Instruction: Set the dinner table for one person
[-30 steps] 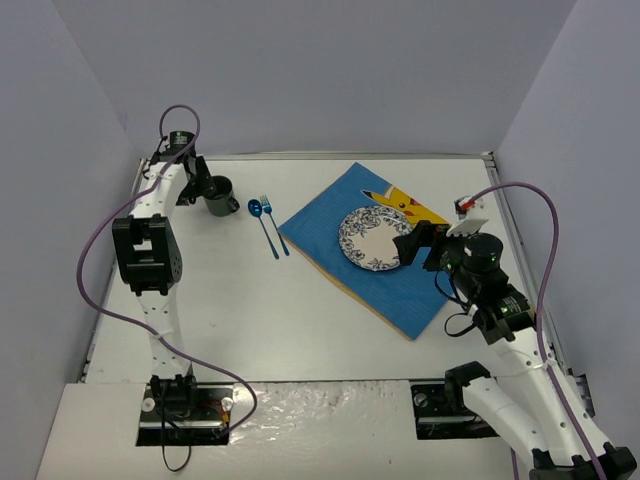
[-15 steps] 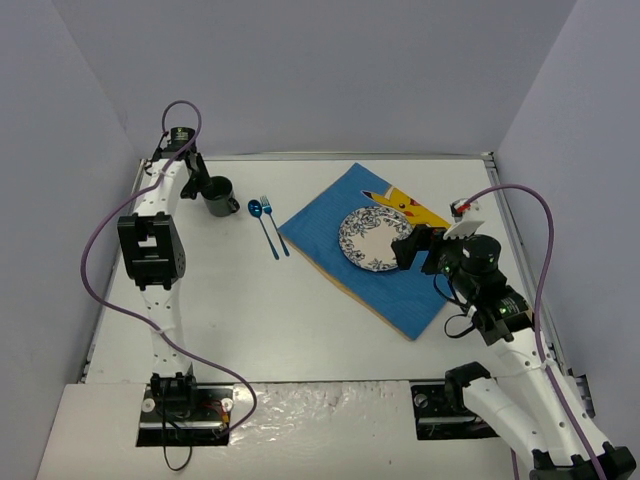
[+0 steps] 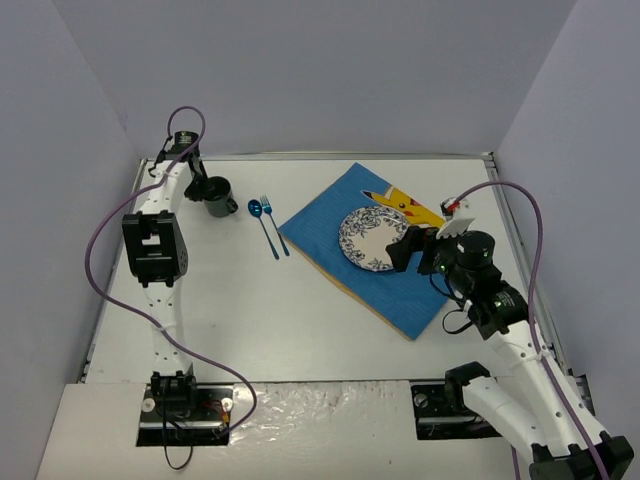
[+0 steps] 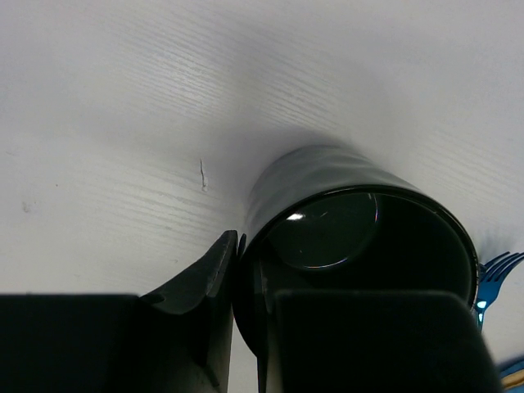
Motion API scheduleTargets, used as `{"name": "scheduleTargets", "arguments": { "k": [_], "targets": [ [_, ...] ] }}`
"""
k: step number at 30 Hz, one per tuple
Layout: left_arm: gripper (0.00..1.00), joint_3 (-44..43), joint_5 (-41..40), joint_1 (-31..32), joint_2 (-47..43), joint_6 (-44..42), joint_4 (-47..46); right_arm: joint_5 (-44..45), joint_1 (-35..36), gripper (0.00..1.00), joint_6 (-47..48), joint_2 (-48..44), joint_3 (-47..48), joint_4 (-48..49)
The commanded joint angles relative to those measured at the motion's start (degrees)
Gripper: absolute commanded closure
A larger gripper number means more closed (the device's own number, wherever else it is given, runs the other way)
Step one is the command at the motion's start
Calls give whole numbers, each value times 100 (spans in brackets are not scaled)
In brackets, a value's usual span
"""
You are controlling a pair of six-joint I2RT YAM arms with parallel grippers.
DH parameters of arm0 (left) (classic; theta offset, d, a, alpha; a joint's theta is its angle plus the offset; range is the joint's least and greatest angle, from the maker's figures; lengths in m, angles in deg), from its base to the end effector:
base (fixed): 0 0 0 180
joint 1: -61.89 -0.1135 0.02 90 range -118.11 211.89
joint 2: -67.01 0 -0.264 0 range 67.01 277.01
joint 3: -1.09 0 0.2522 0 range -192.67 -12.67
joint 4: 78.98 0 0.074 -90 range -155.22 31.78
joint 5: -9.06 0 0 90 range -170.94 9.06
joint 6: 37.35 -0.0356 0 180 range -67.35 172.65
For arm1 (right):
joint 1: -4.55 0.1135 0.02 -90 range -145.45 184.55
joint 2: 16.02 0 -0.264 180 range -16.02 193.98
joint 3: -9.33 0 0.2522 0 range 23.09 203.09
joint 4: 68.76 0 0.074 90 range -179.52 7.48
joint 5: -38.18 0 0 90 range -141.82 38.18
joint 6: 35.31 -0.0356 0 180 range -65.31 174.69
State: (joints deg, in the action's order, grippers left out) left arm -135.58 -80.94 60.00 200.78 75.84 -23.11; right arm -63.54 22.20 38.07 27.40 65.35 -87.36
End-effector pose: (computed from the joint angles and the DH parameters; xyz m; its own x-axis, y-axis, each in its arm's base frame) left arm 0.5202 0.0172 0.2294 -0.7204 -0.4178 -0.5536 -0.3445 0.9083 -0.2371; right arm 0.1718 0.0623 0.3386 -0.2354 0.2190 -0.9469 -0.4405 0.8445 0.3048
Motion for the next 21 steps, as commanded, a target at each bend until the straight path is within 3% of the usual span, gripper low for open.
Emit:
{"name": "scheduleTargets", "arguments": {
  "k": [1, 7, 15, 21],
  "targets": [
    [100, -236, -123, 66, -895, -32, 69, -424, 132, 0, 404, 399, 147, 457],
    [100, -2, -728, 732, -1738, 96, 539, -363, 753, 2, 531, 1142, 507, 899],
    [100, 1237, -1102, 1960, -2975, 447, 562, 731, 2169, 5, 762, 2381, 1282, 1263],
    [100, 2118, -1404, 2828, -3736, 635, 160, 1082, 2352, 9, 293, 3008, 1847, 1394]
  ]
}}
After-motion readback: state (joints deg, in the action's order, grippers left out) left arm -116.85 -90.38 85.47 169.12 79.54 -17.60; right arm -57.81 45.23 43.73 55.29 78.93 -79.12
